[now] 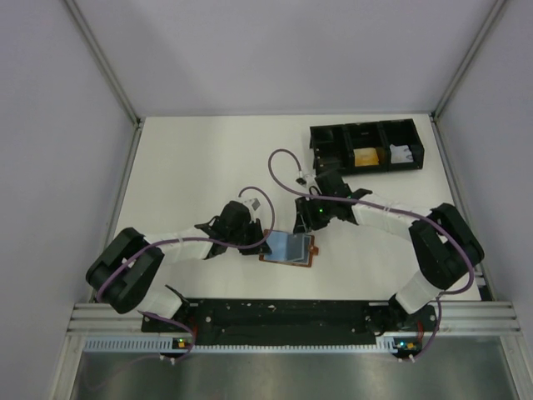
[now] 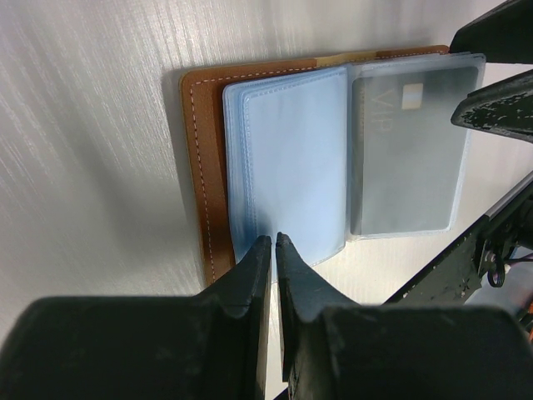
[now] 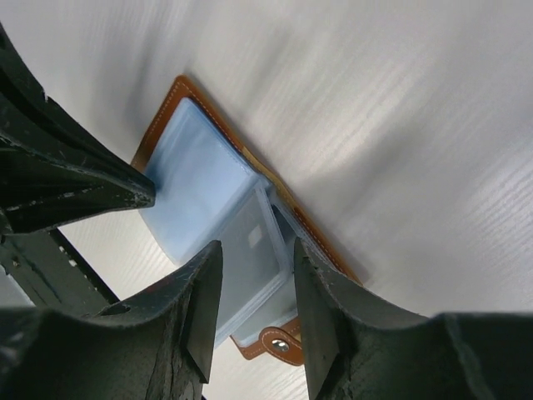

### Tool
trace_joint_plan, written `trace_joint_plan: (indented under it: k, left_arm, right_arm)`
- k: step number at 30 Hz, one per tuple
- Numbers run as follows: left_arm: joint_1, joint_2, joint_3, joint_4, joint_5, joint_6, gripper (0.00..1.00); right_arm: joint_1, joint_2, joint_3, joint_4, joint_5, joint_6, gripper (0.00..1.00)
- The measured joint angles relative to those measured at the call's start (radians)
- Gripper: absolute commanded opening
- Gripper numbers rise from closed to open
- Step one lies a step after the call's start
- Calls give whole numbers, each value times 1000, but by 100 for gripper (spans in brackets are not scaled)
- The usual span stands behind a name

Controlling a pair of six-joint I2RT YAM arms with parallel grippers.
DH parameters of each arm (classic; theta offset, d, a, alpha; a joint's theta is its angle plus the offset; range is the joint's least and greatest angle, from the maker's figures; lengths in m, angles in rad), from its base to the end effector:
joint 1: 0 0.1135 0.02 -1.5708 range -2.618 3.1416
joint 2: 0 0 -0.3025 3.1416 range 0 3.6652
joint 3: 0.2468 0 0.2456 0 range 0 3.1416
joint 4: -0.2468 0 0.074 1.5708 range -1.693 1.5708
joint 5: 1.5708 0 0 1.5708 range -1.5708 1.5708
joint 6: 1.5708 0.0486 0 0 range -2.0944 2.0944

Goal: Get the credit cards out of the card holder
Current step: Remove the credit card from the card holder.

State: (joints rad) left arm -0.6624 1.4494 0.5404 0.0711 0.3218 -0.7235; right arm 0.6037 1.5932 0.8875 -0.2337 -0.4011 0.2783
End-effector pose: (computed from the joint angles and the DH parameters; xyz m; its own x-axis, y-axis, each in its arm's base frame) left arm 0.1935 -0.1704 0.1735 -0.9359 -0.0665 -0.3458 0.1744 0.7657 -0.6191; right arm 0.2502 0.1956 0.2113 -0.8347 -0.2683 -0.4810 -0.5024 0.7288 0.4652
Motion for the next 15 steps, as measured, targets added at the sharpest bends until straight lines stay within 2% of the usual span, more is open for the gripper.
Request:
trace_joint_plan:
  k: [9, 15]
  left_arm:
    - [0, 0, 0, 0, 1, 0, 11]
    - [0, 0, 0, 0, 2, 0, 11]
  right_arm:
    - [0, 70, 98, -55, -56, -89, 39]
    - [0, 84, 102, -104, -10, -103, 40]
